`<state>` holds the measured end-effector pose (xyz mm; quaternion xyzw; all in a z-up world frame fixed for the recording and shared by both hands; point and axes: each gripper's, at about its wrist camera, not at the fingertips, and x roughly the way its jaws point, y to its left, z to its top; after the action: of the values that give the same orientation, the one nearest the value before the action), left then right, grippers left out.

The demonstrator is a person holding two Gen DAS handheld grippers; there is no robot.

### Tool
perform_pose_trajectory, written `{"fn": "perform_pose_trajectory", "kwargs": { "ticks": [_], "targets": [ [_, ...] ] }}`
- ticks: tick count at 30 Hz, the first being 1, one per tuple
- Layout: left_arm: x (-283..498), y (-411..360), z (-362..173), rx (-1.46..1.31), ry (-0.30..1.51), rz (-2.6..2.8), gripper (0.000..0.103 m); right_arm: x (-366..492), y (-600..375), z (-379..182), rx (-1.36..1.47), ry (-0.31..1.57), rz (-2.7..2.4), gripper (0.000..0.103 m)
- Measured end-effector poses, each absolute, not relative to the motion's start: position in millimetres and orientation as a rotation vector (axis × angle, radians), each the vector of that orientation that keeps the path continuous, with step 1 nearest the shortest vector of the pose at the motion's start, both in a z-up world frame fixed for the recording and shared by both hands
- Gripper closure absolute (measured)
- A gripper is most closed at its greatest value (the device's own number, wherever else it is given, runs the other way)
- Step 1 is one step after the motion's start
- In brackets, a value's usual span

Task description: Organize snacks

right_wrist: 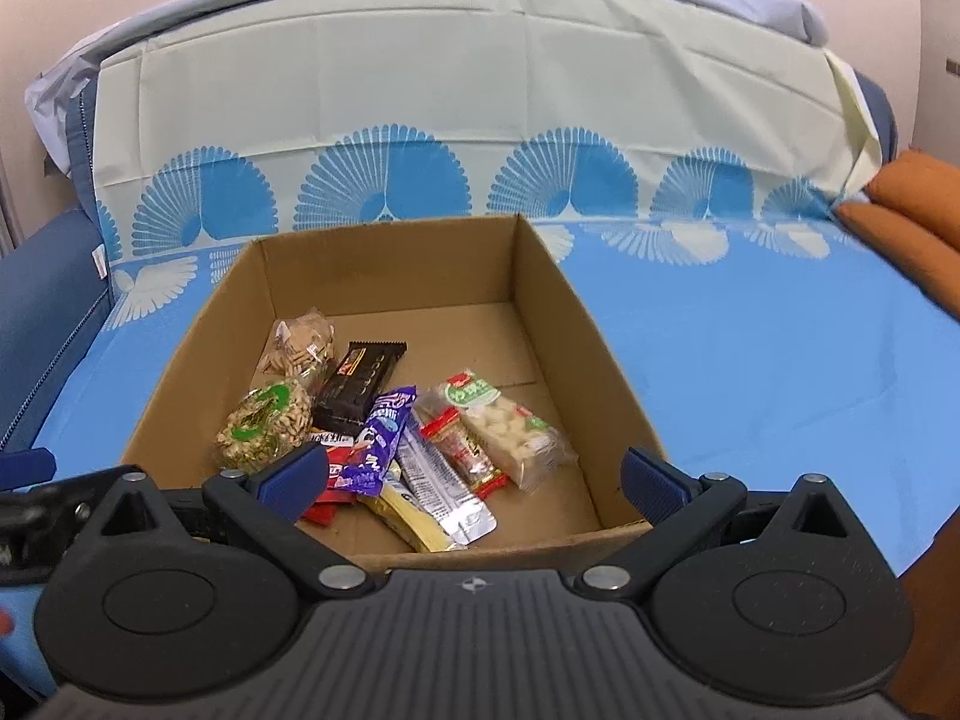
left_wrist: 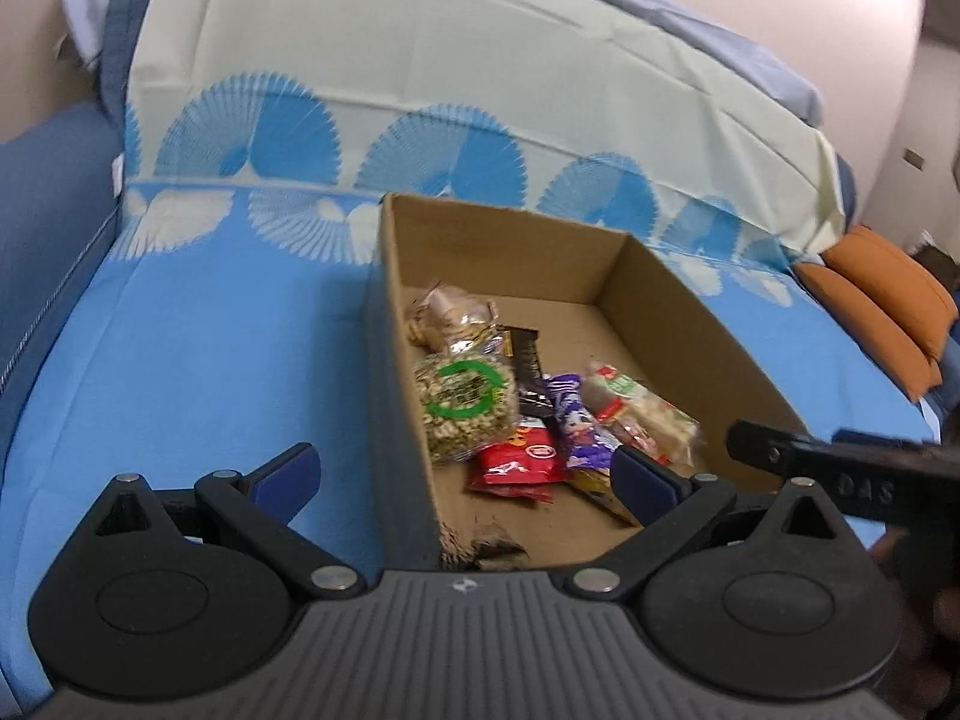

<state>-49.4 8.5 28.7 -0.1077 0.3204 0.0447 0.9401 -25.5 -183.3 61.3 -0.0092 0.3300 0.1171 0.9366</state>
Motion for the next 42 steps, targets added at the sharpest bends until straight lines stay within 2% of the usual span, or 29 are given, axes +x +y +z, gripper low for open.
{"fn": "perform_pose_trajectory", "kwargs": {
  "ticks": [11, 42],
  "targets": [
    [-40.9, 8.1, 20.1, -0.222, 0.73, 0.111, 0.0, -21.3, -178.4, 57.5, -0.036, 0.684, 0.244, 0.001],
    [-39.4, 0.8, 22.0, -0.199, 0.709, 0.115, 0.0, -20.5, -169.7, 53.5, -0.074, 0.682, 0.278, 0.001]
  ]
}}
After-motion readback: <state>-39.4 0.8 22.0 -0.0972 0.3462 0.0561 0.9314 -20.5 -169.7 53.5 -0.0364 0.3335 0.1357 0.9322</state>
